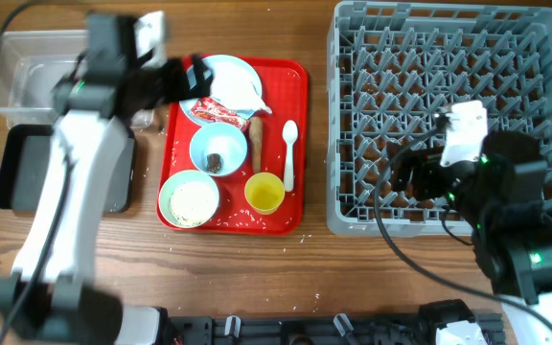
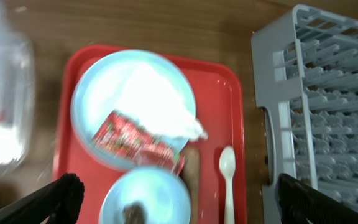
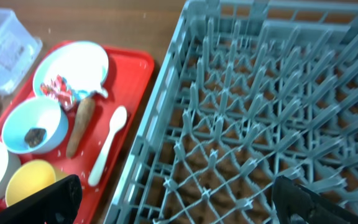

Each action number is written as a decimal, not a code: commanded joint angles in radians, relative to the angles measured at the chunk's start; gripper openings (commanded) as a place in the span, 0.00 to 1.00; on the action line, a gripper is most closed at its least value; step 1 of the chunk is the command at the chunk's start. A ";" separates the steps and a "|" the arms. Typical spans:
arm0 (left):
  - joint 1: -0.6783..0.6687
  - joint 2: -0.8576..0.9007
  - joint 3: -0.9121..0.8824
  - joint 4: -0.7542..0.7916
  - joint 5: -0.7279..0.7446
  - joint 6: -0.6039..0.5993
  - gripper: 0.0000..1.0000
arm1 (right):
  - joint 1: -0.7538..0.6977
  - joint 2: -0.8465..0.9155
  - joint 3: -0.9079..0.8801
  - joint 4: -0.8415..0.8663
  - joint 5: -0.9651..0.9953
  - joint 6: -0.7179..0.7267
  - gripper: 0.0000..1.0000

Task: Sort waste into correct bins and load items into the dishwasher rack
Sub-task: 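Grasp the red wrapper and tissue with the left gripper, drop into clear bin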

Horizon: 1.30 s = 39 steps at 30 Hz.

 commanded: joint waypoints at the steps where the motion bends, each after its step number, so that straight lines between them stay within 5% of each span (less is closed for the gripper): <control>1: -0.072 0.163 0.073 0.039 -0.048 0.030 1.00 | 0.007 0.034 0.024 -0.030 -0.094 -0.010 1.00; 6: -0.097 0.333 0.073 0.115 -0.051 -0.007 0.94 | 0.007 0.069 0.023 -0.070 -0.105 -0.010 1.00; 11: -0.100 0.476 0.073 0.149 -0.234 -0.323 1.00 | 0.007 0.074 0.023 -0.073 -0.106 -0.010 1.00; 18: -0.102 0.596 0.073 0.221 -0.235 -0.353 0.99 | 0.007 0.074 0.023 -0.096 -0.106 -0.010 1.00; 22: -0.103 0.614 0.073 0.216 -0.235 -0.353 0.33 | 0.007 0.074 0.021 -0.101 -0.106 -0.010 1.00; 26: -0.102 0.614 0.073 0.216 -0.234 -0.353 0.04 | 0.007 0.074 0.021 -0.106 -0.106 -0.010 1.00; 39: -0.078 0.247 0.113 0.179 -0.234 -0.353 0.04 | 0.007 0.074 0.021 -0.106 -0.104 -0.012 1.00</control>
